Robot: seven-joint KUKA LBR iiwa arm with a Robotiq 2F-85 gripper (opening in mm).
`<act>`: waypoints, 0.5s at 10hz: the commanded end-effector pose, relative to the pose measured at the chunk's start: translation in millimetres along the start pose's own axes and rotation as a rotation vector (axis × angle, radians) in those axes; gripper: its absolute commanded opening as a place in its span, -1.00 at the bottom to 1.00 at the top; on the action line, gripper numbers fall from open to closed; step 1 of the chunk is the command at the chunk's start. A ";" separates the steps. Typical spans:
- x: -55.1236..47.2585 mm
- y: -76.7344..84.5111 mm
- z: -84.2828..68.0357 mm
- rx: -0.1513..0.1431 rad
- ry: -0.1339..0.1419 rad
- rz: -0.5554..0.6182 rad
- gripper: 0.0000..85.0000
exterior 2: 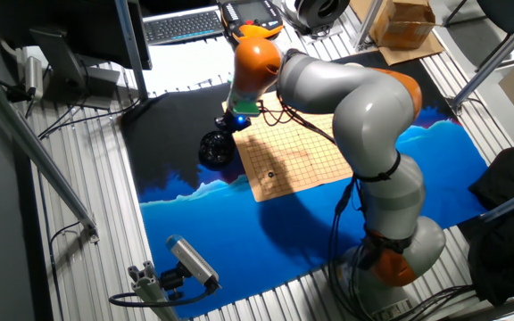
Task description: Play the first move as black on the 3-4 point in the upper right corner of the Go board
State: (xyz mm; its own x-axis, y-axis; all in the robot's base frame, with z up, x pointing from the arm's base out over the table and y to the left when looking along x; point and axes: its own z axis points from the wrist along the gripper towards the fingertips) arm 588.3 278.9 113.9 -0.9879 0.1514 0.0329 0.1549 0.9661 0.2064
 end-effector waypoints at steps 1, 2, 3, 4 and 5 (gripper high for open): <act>0.2 -2.6 -1.6 -0.004 -0.001 -0.003 -1.00; 1.6 -3.9 -3.0 0.012 -0.013 -0.008 -1.00; 2.6 -3.8 -3.6 0.018 -0.017 -0.004 -1.00; 2.3 -4.2 -3.6 0.012 -0.016 -0.026 -1.00; 1.3 -3.0 -2.8 0.007 -0.014 -0.021 -1.00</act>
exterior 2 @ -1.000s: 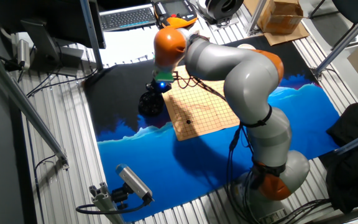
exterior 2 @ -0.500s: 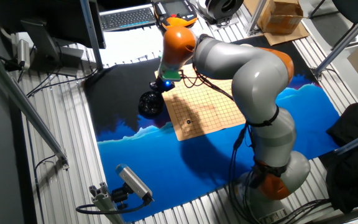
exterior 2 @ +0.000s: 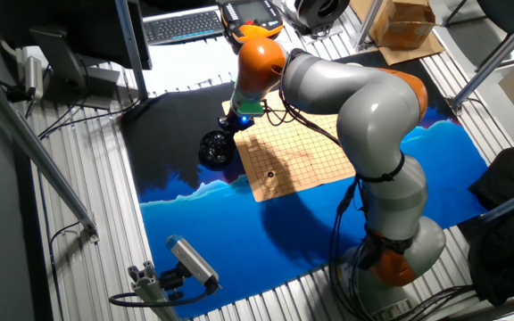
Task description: Play the first move as black on the 3-4 point in the upper right corner of the Go board
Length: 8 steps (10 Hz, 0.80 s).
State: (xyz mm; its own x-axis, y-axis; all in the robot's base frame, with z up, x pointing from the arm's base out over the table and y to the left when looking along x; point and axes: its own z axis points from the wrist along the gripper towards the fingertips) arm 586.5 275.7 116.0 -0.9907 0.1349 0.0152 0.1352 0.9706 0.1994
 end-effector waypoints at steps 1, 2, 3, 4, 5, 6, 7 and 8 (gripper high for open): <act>-0.7 0.2 0.1 0.016 -0.005 0.000 -1.00; -1.0 -0.8 -0.4 0.019 -0.012 -0.002 -1.00; -0.8 0.2 -0.2 0.020 -0.003 -0.008 -1.00; -0.6 1.2 0.4 0.015 0.017 -0.018 -1.00; 0.1 2.4 0.9 0.014 0.026 -0.016 -1.00; 0.1 2.4 0.9 0.004 0.037 0.010 -1.00; 0.1 2.4 0.9 0.013 0.036 0.030 -1.00; 0.1 2.4 0.9 0.030 0.031 0.024 -1.00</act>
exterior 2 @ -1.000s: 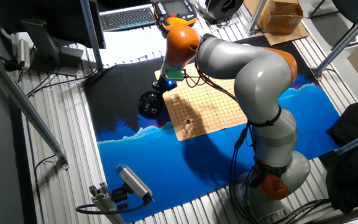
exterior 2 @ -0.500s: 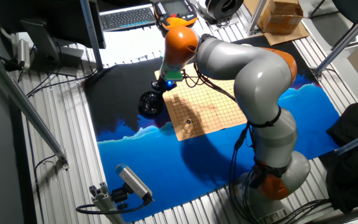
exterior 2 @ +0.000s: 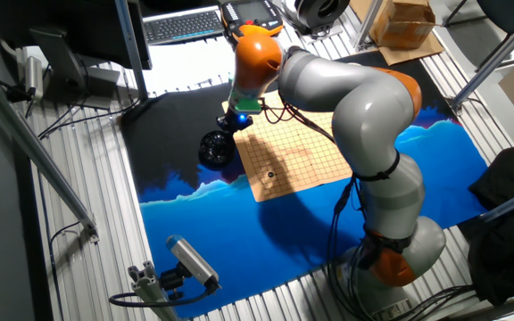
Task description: Play the first move as black on the 3-4 point in the upper right corner of the Go board
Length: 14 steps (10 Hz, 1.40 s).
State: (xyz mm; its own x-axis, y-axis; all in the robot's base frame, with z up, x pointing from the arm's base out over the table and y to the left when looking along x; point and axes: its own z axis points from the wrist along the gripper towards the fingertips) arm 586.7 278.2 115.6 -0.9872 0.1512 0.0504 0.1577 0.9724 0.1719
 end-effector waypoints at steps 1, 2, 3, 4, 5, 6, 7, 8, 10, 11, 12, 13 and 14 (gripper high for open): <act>-0.1 0.0 0.0 -0.011 0.006 -0.004 -1.00; -0.1 0.0 0.0 -0.018 0.015 -0.010 -1.00; -0.1 0.0 0.0 -0.028 0.018 0.000 -1.00; -0.1 0.0 0.0 -0.031 0.017 0.006 -1.00; -0.1 0.0 0.0 -0.040 0.017 0.024 -1.00; -0.1 0.0 0.0 -0.029 -0.021 0.009 -1.00; -0.1 0.0 0.0 -0.014 -0.034 -0.007 -1.00; -0.1 0.0 0.0 0.000 -0.042 0.008 -1.00; -0.1 0.0 0.0 0.012 -0.040 0.027 -1.00; -0.1 0.0 0.0 0.011 -0.038 0.041 -1.00; -0.1 0.0 0.0 -0.004 -0.018 0.063 -1.00; -0.1 0.0 0.0 -0.016 -0.002 0.080 -1.00; -0.1 0.0 0.0 -0.008 -0.007 0.081 -1.00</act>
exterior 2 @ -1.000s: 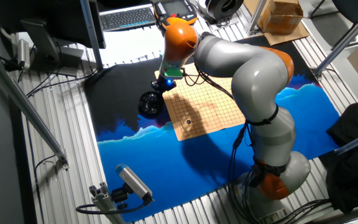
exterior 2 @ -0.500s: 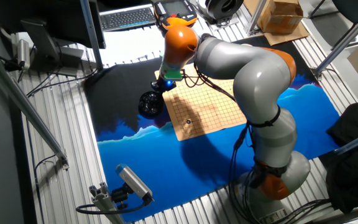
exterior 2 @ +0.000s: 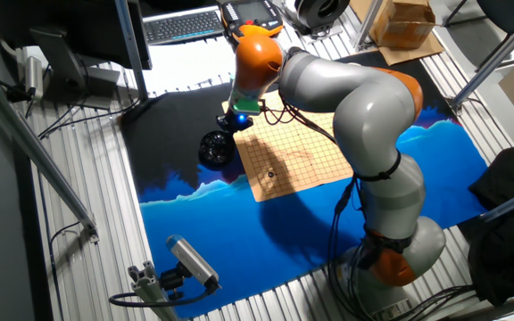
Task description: Play the first move as black on the 3-4 point in the upper right corner of the Go board
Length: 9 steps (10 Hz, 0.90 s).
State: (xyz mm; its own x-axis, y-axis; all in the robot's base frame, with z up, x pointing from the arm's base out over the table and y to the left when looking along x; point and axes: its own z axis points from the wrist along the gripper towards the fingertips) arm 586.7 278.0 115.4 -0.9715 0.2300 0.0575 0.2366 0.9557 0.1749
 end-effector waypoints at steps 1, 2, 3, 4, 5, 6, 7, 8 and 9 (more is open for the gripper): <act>0.0 0.2 -0.1 -0.001 -0.001 -0.002 -1.00; -16.5 -2.2 -0.8 -0.002 -0.001 -0.006 -1.00; -33.5 -5.7 -0.1 -0.002 -0.001 -0.011 -1.00; -51.5 -11.0 4.1 -0.009 -0.005 -0.010 -1.00; -64.6 -15.5 8.2 -0.016 -0.008 -0.011 -1.00; -75.4 -19.7 12.4 -0.014 -0.009 -0.022 -1.00; -80.9 -21.6 16.3 -0.018 -0.008 -0.023 -1.00; -79.3 -18.0 16.6 -0.015 -0.005 -0.013 -1.00; -74.7 -15.3 14.9 -0.022 0.004 -0.002 -1.00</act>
State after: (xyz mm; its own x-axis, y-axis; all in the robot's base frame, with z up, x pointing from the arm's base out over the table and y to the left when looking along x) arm 655.2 249.3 94.0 -0.9711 0.2299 0.0643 0.2383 0.9502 0.2008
